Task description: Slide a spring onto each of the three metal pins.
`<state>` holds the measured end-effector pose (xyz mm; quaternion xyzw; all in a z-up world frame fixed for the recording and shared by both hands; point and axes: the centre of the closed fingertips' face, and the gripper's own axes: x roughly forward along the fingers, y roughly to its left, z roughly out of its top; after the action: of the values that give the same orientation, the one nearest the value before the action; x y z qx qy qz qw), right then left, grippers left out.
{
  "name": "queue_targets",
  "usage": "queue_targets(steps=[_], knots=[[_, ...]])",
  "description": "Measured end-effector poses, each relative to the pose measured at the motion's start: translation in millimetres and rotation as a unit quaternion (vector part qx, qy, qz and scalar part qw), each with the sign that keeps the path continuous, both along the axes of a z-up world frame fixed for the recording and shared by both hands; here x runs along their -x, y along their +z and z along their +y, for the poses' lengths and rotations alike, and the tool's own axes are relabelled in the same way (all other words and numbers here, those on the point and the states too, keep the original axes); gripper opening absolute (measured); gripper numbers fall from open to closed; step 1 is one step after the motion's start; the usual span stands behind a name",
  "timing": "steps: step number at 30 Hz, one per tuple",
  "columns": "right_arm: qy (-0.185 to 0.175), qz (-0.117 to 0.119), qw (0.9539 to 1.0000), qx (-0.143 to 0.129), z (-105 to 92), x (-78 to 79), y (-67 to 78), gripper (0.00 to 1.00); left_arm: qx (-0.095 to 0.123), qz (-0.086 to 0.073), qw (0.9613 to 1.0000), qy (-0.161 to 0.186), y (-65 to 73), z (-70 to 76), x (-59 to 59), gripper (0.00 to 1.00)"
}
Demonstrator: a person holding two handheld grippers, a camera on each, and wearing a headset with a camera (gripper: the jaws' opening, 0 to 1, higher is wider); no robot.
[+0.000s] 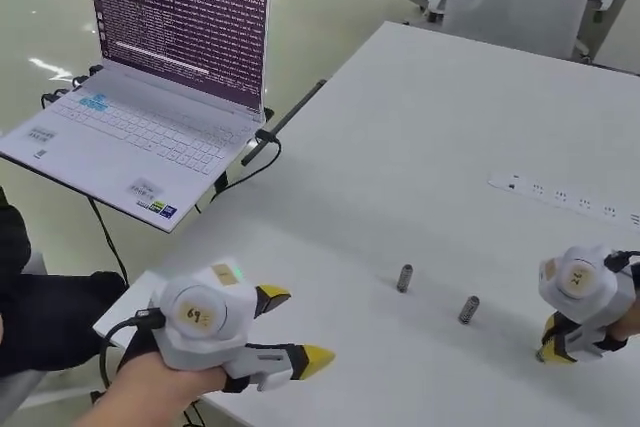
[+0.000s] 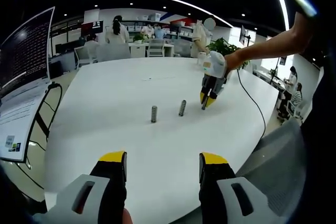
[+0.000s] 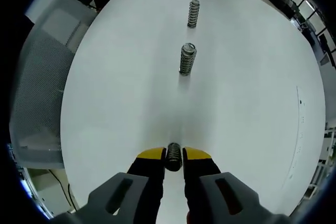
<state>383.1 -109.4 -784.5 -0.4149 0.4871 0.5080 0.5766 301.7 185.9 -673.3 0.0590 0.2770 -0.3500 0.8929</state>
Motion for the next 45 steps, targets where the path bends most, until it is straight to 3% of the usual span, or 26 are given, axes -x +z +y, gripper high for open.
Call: queue_targets(steps=[14, 24, 35, 38, 41, 45], knots=[[-0.032, -0.033, 0.9987, -0.023, -5.0, -1.3, 17.6, 0.22, 0.006, -0.003, 0.9999, -0.014, 3.0, -11.7, -3.7, 0.51], [-0.084, -0.066, 0.9928, -0.054, -15.6, 4.1, 30.0, 0.29, 0.008, -0.005, 0.9993, -0.036, 3.3, -22.9, -6.1, 0.51], [-0.159, -0.096, 0.9771, -0.104, -25.9, 12.0, 42.9, 0.33, 0.006, -0.007, 0.9983, -0.057, 5.0, -31.9, -8.1, 0.51], [-0.179, -0.106, 0.9698, -0.126, -23.9, 16.1, 47.8, 0.33, 0.006, -0.008, 0.9982, -0.059, 5.9, -32.7, -9.1, 0.51], [-0.208, -0.114, 0.9563, -0.171, -15.7, 21.4, 56.1, 0.33, 0.005, -0.009, 0.9979, -0.063, 7.0, -35.1, -9.1, 0.51], [-0.212, -0.130, 0.9509, -0.185, -14.5, 29.8, 60.7, 0.34, 0.005, -0.010, 0.9976, -0.068, 7.8, -37.6, -9.7, 0.51]])
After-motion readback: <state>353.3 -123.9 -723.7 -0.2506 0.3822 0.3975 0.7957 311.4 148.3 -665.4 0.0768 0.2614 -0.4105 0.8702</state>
